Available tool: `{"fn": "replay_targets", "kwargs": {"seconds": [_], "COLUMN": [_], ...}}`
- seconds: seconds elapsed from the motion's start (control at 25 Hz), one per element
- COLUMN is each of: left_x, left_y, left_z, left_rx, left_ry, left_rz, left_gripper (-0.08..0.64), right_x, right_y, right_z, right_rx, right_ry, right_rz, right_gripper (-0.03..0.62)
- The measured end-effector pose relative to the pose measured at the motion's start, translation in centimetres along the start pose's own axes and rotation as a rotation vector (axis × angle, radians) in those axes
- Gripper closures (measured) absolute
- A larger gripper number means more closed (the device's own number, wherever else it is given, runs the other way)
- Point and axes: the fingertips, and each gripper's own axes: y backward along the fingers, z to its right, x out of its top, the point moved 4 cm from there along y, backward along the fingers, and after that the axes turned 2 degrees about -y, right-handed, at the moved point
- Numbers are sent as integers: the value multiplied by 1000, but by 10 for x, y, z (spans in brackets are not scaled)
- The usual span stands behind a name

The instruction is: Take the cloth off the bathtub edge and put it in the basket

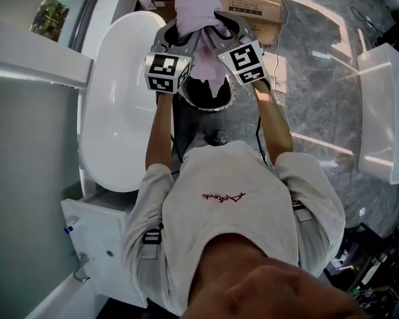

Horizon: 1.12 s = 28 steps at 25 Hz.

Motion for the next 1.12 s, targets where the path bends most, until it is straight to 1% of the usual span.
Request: {"fn": "replay_targets", "kwargs": {"seconds": [0.44, 0.76, 0.92, 1.12], "left_x": [-9, -29, -41, -66], "left_y": [-8, -7, -12, -24], "left_z": [-35, -63, -70, -62], "left_rx": [-74, -137, -173, -208], "left_ry": [5, 22, 29, 44], "left_rz": [9, 8, 8, -12], "left_gripper": [426, 426, 426, 426], "right_x": [1, -8, -19, -47], "right_y": [-32, -59, -69, -67], "right_z": [-3, -17, -19, -18], "right_rx": [-63, -105, -115, -117], "right_ry": [-1, -13, -24, -49], "right_rz": [-29, -74, -98, -126], "right_gripper": [488, 488, 488, 488]}}
